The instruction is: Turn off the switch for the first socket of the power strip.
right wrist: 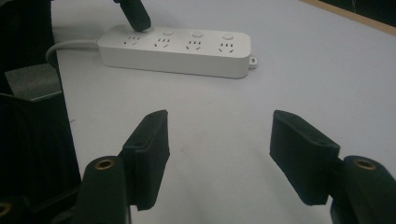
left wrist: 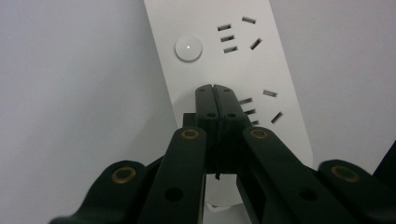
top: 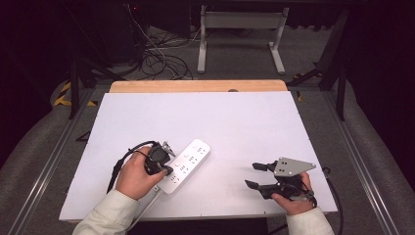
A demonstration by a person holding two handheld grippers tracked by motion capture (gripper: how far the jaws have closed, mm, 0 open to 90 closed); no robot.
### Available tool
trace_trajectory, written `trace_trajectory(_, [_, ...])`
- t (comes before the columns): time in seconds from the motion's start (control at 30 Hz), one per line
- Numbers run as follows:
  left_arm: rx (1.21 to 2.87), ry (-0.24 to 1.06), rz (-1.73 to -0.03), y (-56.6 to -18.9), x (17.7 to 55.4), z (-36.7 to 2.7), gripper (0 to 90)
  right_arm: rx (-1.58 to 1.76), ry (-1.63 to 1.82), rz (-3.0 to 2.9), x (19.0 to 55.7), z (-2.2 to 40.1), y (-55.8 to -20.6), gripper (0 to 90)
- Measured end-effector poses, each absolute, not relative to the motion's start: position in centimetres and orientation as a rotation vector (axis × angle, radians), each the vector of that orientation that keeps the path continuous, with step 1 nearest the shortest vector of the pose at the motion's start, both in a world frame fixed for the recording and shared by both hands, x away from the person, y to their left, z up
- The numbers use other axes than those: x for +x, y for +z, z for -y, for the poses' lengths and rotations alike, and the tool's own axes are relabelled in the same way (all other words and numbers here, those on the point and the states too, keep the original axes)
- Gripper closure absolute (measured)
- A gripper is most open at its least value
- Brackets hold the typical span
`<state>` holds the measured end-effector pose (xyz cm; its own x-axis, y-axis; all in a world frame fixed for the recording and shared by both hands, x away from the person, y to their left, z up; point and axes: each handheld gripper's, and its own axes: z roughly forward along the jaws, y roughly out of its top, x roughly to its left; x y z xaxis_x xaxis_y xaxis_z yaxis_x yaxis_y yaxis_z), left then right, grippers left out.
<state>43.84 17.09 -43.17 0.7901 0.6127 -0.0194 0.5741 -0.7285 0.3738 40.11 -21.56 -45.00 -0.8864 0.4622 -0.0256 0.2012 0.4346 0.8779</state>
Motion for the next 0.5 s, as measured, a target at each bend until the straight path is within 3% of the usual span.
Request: trace_trajectory(0.5, [2.601, 0.152, -0.916, -43.29, 43.86, -17.24, 90.0, 0.574, 1.431, -2.430, 40.11, 21.50, -45.03, 38.4])
